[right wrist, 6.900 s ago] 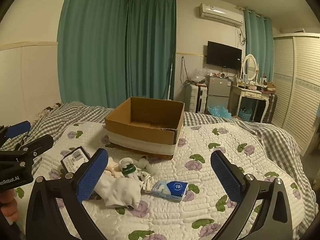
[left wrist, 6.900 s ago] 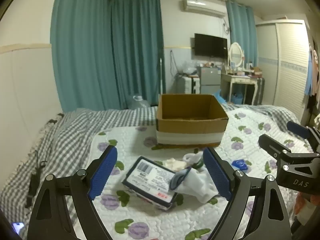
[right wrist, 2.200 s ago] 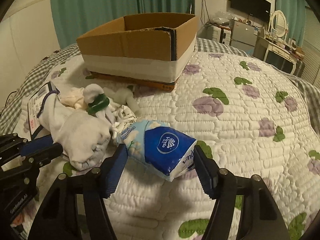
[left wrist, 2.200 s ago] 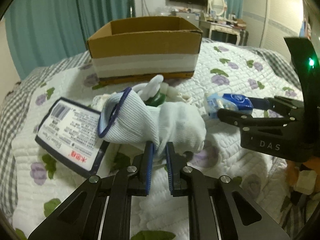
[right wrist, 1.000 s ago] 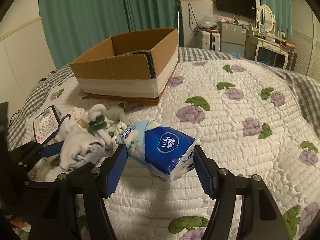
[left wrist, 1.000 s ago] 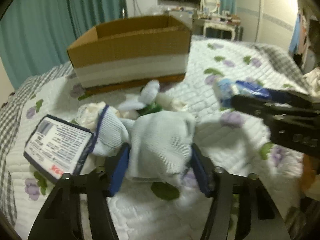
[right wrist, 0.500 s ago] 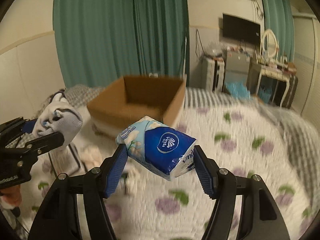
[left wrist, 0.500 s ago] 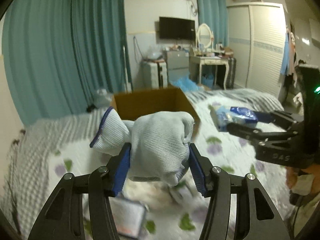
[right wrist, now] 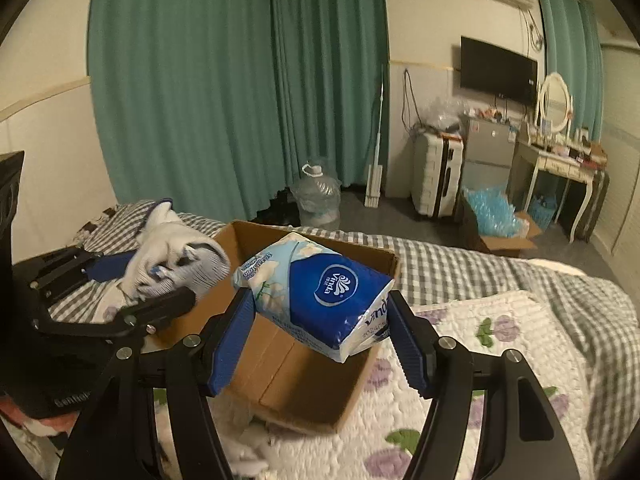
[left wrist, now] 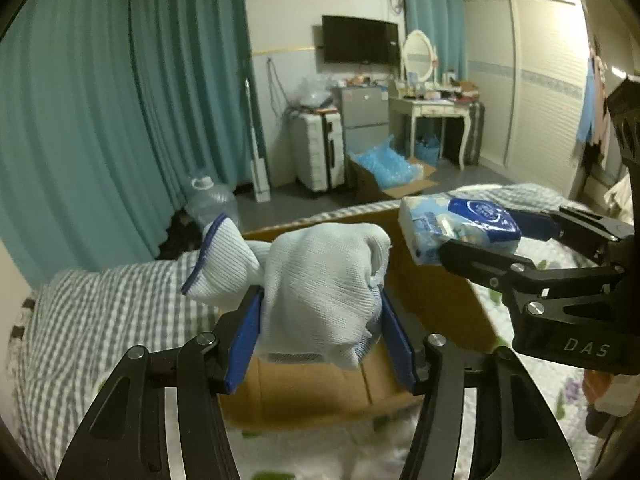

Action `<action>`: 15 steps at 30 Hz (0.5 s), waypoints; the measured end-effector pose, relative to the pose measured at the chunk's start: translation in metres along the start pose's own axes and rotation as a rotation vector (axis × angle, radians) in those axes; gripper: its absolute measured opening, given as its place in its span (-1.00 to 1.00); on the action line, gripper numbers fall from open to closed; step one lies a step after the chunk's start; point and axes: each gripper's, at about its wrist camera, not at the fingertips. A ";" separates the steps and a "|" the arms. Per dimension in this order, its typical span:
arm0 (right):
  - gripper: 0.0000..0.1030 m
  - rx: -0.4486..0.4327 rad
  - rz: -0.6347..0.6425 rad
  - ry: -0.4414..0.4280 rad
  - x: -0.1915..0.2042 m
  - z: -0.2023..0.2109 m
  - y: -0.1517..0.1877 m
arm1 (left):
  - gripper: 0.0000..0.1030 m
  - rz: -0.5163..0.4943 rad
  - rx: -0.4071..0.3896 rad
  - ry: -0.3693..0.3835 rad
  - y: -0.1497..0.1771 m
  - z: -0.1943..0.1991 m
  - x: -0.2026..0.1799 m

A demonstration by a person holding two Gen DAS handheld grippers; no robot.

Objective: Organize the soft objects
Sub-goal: 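Carry the glove and tissue pack over the cardboard box and open both tools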

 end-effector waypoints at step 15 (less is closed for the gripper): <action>0.82 -0.034 -0.068 0.053 -0.017 -0.003 0.004 | 0.44 0.002 -0.031 -0.058 0.009 0.019 0.015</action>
Point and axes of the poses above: each gripper's, at about its wrist camera, not at the fingertips, and z roughly against the way its jaws point, x to its left, y to its underside
